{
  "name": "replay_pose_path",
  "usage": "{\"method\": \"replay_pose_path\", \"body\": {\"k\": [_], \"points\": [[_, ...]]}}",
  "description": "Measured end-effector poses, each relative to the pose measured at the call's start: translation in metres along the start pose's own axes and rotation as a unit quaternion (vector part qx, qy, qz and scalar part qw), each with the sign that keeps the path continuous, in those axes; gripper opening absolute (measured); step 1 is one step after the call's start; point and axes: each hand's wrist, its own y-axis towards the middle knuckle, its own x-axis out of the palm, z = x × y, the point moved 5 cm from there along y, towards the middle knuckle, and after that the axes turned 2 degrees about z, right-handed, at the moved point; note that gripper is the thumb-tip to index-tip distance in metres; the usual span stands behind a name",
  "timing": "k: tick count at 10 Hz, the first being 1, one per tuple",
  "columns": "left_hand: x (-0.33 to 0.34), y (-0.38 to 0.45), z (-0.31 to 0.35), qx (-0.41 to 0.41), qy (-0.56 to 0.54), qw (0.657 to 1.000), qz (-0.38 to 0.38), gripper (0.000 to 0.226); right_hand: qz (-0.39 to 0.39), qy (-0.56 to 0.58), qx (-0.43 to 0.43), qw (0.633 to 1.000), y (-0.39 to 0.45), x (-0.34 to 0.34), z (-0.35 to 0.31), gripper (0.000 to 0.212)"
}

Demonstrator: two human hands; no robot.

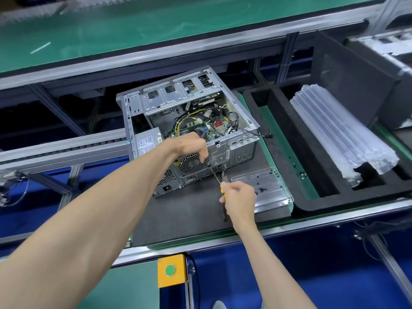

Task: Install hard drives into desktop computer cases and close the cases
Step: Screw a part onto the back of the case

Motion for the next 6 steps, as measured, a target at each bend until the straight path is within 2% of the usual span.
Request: {"method": "replay_pose_path", "body": {"k": [1,2,3,4,5,6], "points": [[-0.001,0.001,0.001,0.001,0.001,1.000,0.004,0.025,0.128,-0.391,-0.367,0.834,-0.019,0.002,-0.022,0.020],[-0.001,0.002,-0.001,0.000,-0.001,1.000,0.007,0.029,0.097,-0.354,-0.338,0.867,-0.019,0.010,-0.017,0.017],[-0.001,0.002,-0.003,0.001,0.003,1.000,0.012,0.026,-0.029,0.163,0.114,0.980,-0.004,0.014,0.010,0.022],[-0.001,0.003,-0.003,0.002,0.004,1.000,0.010,0.026,-0.055,0.304,0.227,0.924,-0.008,0.020,0.015,0.022],[0.000,0.004,-0.002,0.004,0.008,1.000,0.003,0.023,0.016,-0.050,-0.037,0.998,-0.006,0.004,-0.007,0.016],[0.000,0.005,-0.002,0.006,0.009,1.000,0.002,0.021,0.080,-0.314,-0.285,0.902,-0.021,0.005,-0.021,0.021]]}}
